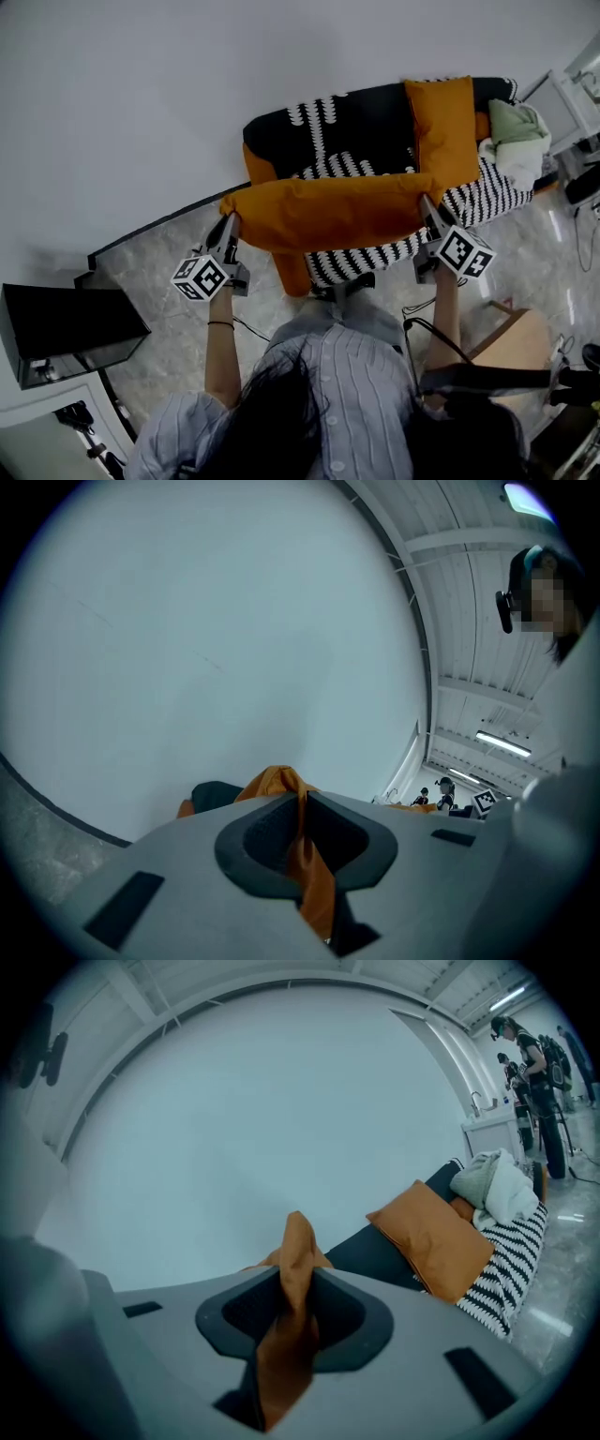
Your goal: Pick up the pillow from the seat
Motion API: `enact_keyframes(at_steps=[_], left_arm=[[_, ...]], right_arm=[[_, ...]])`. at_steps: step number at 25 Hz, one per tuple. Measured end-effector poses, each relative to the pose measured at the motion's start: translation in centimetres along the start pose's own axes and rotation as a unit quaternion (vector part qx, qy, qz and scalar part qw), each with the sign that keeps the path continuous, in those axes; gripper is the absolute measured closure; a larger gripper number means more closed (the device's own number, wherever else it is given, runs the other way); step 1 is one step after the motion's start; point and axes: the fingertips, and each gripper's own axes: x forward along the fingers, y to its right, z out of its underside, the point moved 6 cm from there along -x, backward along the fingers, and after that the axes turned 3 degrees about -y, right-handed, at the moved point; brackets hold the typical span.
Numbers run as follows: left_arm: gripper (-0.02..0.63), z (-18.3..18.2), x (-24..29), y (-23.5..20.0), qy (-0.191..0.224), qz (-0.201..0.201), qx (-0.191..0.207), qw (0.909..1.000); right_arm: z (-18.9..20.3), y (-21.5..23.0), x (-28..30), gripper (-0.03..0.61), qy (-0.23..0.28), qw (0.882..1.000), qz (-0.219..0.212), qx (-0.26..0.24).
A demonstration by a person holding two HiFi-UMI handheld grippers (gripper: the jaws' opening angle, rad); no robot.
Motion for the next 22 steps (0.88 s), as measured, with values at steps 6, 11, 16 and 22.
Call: enact_keyframes(at_steps=[6, 11, 16, 22], left_arm=[[0.574, 1.1, -2.6, 0.6, 0.001, 0.003, -0.012, 0.9999], [0.574, 1.5, -3.5, 1.3, -0.002, 0.002, -0.008, 1.0], [0.575, 2.5, -3.6, 3.1, 0.011, 0.001, -0.011, 0.9999], [0.575, 3.9, -4.6, 6.5, 0.016, 0.011, -0.007, 0.9998]], right_arm=[[1.7, -0.6, -2.9, 0.474, -0.004, 1.0, 0.0, -0.001], [2.7, -0.4, -4.6, 0.474, -0.008, 1.0, 0.001, 0.001], [3.1, 0.9, -7.0, 0.474, -0.005, 1.0, 0.007, 0.007], [3.2, 2.3, -11.3, 0.474, 0.0, 1.0, 0.009, 0.005]])
